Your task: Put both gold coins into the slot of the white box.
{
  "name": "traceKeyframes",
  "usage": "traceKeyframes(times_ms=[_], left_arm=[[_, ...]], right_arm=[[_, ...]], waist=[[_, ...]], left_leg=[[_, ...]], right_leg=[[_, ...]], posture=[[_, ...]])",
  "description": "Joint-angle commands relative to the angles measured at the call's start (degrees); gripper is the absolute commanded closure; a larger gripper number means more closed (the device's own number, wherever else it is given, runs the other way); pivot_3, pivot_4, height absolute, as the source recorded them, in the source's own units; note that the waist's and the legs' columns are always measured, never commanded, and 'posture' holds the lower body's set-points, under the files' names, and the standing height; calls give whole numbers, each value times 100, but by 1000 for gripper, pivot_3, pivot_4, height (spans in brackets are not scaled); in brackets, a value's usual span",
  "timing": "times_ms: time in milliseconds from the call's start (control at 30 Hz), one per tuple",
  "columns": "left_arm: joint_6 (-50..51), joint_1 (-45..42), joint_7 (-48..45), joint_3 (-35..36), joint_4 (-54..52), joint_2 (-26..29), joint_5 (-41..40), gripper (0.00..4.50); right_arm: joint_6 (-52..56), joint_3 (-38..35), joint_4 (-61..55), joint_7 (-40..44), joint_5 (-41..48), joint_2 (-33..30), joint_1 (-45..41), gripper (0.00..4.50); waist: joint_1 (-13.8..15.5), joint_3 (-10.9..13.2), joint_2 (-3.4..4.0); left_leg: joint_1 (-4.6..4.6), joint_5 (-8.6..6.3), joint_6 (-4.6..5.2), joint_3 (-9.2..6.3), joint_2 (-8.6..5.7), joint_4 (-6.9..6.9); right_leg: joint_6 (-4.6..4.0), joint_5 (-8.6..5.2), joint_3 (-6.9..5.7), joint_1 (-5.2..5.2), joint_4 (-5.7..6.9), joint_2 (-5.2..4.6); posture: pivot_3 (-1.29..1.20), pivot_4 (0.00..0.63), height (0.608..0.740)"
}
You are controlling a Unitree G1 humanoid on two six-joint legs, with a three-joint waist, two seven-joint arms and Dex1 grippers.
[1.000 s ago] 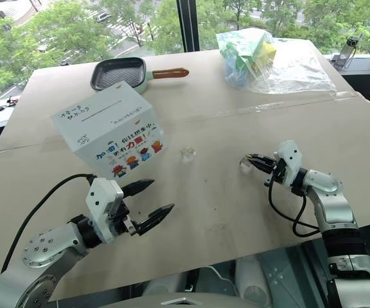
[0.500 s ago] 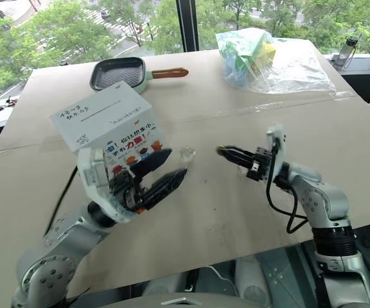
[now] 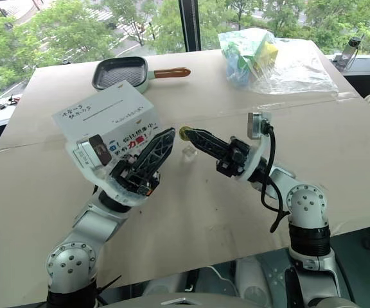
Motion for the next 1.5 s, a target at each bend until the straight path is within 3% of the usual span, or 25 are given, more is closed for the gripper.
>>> traceKeyframes(times_ms=[33,367,500,833,867,933,967,1000,1267,1433,1500], left_arm=[[-89,-51,28,-61,-89,-26,-88,2572],[-133,-55,86,-159,-69,-113,-159,2572],[-112,-22,35,-231,-80,-88,-151,4307],[-56,-31,40,-353,46,13,-164,4416],[-80,-57,44,-336,80,6,-121,4500],[-128,-106,56,-276,125,4,-73,4500],[-149,-120,62,-218,129,18,-101,4500],[-151,-142,63,-150,140,51,-173,4500],[88,-801,-182,1293,403,1562,-1221,4500],[414,-1435,-512,1787,822,2631,-1357,4500],[543,-1735,-754,1898,1146,3157,-1014,4500]], right_arm=[[13,-54,-273,-24,350,-29,-126,4500],[6,68,-468,-1,570,-108,-81,4500],[1,102,-491,37,603,-163,-75,4500],[16,209,-386,38,524,-220,-208,4500],[43,202,-346,43,551,-236,-232,4002],[18,140,-277,-58,607,-215,-250,3735],[-58,72,-240,-222,635,-150,-243,3144],[-111,11,-183,-355,638,-108,-257,2960],[-190,-379,370,478,99,-994,-540,2960],[-942,114,433,1408,-1487,-1512,-693,2960],[-1497,492,361,1613,-2354,-1630,-788,2960]], waist=[[-4,0,0],[-11,0,0],[-11,0,0],[-22,0,0],[-22,0,0],[-26,0,0],[-27,0,0],[-28,0,0],[-92,0,1],[-121,0,1],[-137,0,1]], left_leg=[[0,0,0,1,0,0],[0,0,1,1,0,-1],[-1,-1,1,3,0,-1],[-3,-1,2,2,1,-1],[-3,-1,3,2,1,-1],[-3,-1,2,2,0,-1],[-3,-1,2,2,1,-1],[-3,-1,2,1,1,-1],[-57,5,-5,-5,1,7],[-86,5,-6,-2,0,7],[-86,5,-6,3,0,3]], right_leg=[[0,0,0,-1,0,1],[0,0,0,-3,0,1],[0,0,1,-3,0,1],[0,-1,1,-5,0,1],[0,-1,1,-5,0,2],[0,-1,0,-5,0,2],[0,-1,0,-5,0,1],[0,-1,-1,-5,0,2],[-1,1,-22,-55,3,3],[0,2,-23,-85,6,2],[1,2,-20,-89,6,2]], posture=[[0,150,721],[0,150,721],[0,150,721],[0,150,721],[0,150,721],[0,150,721],[0,150,721],[0,150,721],[0,150,721],[0,150,721],[0,150,721]])
